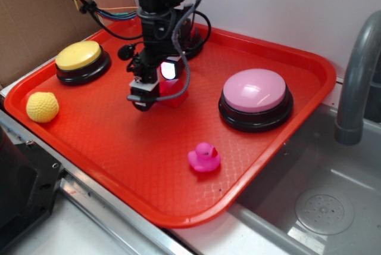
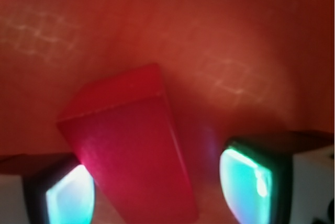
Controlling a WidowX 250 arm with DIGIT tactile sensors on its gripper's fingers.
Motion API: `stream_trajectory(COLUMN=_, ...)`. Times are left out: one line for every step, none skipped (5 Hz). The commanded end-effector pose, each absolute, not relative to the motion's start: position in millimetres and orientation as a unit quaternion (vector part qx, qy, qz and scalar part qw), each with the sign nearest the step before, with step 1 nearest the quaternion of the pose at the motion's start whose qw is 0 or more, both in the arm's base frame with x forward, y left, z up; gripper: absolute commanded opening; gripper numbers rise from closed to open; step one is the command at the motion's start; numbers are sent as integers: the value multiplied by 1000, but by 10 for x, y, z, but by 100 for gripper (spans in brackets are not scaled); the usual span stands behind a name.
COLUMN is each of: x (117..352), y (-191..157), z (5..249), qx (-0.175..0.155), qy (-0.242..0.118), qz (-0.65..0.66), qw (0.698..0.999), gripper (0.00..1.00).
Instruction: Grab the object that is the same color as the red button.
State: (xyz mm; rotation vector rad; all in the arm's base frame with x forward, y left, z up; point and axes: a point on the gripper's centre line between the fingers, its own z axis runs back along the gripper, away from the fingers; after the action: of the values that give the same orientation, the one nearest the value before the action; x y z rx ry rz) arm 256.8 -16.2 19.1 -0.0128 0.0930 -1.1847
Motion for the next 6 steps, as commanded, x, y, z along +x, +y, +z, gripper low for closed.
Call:
stream_trajectory(x=2361, y=-275, z=132, qx=2, qy=51, qz=-542, qw=839, gripper=0)
stream_trajectory(x=2275, y=-311, z=182, qx=17, qy=45, qz=-511, qw=858, gripper=0)
stream_trajectory(x=1810, y=-441, z=572, qx=70, qy=68, qz=-441, qw=892, gripper=0)
stream_trajectory(x=1340, y=-585, z=1038, qx=55, qy=36, qz=-326, qw=943, gripper=0)
stream_trajectory(x=872, y=-725, z=1559, qx=-33, qy=0, qz=-207, qw=978, gripper=0)
stream_trajectory(x=686, y=-776, z=2082, qx=-59, qy=-6, qz=-84, qw=995, gripper=0)
